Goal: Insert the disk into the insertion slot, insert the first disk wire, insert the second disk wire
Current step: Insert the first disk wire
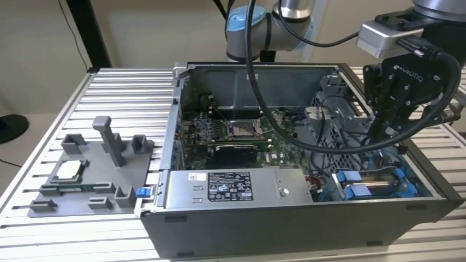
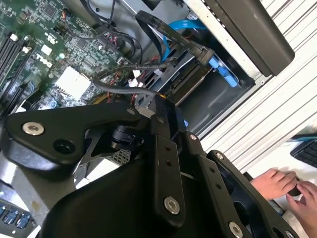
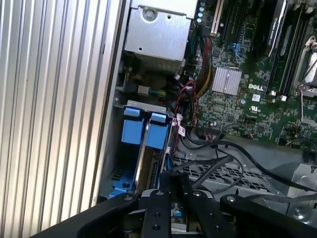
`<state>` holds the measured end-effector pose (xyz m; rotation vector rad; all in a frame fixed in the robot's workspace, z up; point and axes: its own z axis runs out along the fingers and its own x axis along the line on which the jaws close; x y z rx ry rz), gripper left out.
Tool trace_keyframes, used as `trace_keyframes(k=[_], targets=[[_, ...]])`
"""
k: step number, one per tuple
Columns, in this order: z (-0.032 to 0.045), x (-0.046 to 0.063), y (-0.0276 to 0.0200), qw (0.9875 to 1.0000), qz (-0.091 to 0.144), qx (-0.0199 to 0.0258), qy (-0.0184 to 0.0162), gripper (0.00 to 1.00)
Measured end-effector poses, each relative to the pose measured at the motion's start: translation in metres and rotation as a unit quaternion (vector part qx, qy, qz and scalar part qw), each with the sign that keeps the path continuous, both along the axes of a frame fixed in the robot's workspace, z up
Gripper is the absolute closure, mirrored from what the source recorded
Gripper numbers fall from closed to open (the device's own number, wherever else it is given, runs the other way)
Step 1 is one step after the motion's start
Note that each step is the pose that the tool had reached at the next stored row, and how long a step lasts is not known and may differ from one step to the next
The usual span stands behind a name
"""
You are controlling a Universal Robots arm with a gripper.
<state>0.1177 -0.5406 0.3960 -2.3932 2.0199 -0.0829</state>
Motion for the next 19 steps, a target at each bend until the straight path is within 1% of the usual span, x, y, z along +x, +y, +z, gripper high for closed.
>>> trace_keyframes(k=[3, 9, 13, 19], targets=[[-0.0001, 0.0, -0.003, 1.0, 0.0, 0.0001, 0.0, 1.0], [-0.0001, 0.001, -0.0131, 1.0, 0.0, 0.0001, 0.0, 1.0], [-0.0003, 0.002, -0.0156, 1.0, 0.0, 0.0001, 0.0, 1.0], [-0.0003, 0.002, -0.0159, 1.0, 0.0, 0.0001, 0.0, 1.0]])
